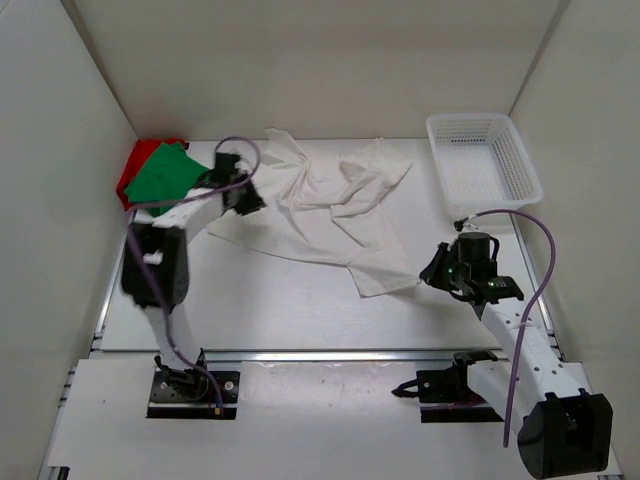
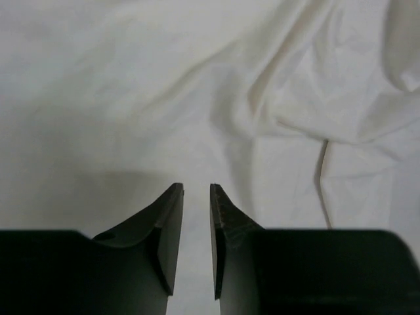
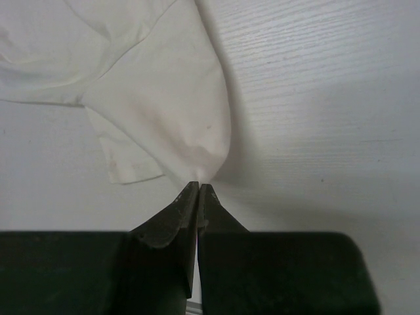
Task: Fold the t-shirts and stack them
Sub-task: Flatten out the tshirt
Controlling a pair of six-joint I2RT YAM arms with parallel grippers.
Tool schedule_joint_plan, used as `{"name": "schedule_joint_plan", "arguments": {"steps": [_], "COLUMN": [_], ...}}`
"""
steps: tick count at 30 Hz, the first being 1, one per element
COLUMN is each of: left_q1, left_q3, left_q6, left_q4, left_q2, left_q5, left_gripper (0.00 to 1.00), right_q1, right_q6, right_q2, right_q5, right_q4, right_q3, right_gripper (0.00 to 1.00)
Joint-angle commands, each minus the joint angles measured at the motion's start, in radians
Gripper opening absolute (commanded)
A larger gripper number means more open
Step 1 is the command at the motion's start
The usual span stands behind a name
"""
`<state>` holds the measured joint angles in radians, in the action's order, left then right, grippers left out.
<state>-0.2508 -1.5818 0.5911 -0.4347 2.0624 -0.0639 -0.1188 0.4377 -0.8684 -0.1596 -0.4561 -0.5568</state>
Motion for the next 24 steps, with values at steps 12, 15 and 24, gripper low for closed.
{"name": "schedule_joint_plan", "arguments": {"steps": [12,15,24], "left_q1": [0.226,0.312,0.329], "left_q3": [0.724,0.737,0.491], "left_q6": [0.019,0.052,-0.085], "left_q4": [0.583,0.562,0.129], "left_q2": [-0.659,-0.604,-0.351], "left_q5": [-0.159,-0.289,-0.025], "left_gripper": [0.26,0.20,0.66], "right_q1": [-0.067,-0.064,-0.085], "right_q6": [-0.027,-0.031,-0.017], "right_q2": [-0.004,-0.014,-0.064], "right_q5": [-0.050,-0.054,-0.083], "right_q4": [0.062,0.076,0.122], "right_q3": [-0.037,-0.035,-0.020], "right_gripper": [0.00,0.00,0.00]}}
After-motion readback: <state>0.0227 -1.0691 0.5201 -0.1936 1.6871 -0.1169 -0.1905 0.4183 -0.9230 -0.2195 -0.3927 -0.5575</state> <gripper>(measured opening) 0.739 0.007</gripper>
